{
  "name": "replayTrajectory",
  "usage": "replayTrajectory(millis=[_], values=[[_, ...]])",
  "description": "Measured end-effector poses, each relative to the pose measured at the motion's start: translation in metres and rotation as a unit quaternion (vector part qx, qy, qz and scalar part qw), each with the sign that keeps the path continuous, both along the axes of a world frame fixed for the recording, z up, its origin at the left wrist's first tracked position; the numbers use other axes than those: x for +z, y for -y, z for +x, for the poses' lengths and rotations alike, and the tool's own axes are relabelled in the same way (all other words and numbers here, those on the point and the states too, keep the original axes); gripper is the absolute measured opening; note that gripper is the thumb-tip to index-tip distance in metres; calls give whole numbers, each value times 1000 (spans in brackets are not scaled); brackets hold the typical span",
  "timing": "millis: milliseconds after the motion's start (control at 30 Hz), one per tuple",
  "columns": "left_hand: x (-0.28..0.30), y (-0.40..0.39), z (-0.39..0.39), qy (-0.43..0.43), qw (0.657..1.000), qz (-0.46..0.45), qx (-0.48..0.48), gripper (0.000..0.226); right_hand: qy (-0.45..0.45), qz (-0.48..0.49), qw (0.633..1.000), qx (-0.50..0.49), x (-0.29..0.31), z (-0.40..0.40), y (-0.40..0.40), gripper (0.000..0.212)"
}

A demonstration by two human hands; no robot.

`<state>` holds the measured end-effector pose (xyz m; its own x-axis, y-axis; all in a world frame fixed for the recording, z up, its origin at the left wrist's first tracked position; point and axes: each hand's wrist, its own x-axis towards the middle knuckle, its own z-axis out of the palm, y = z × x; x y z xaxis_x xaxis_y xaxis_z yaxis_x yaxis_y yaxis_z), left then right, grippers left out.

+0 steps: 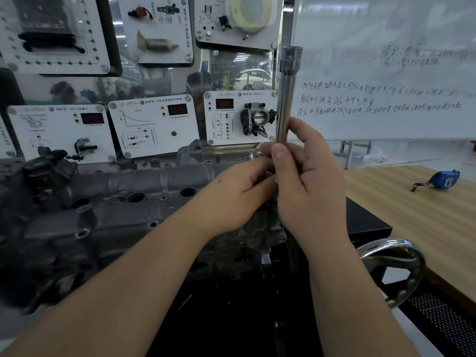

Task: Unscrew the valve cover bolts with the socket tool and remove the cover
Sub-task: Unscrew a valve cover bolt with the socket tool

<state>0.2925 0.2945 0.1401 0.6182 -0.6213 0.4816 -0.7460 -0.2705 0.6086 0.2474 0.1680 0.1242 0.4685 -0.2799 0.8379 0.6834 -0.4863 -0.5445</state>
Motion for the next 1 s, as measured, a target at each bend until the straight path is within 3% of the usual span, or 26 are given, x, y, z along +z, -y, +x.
replayTrajectory(millis=[400, 667, 867, 1000], values=[[-1, 1, 4, 7, 1000, 0, 3, 19, 1, 36, 999, 4, -2, 3, 3, 30], [-2, 3, 3, 6, 1000, 6, -1, 18, 43, 26, 996, -77, -1, 1, 3, 13], [-3, 1, 6, 0, 1000, 8, -11, 14, 32, 29, 999, -15, -1, 2, 10, 36], [-2, 3, 5, 6, 1000, 6, -23, 29, 31, 24, 999, -8, -1, 5, 5, 49]])
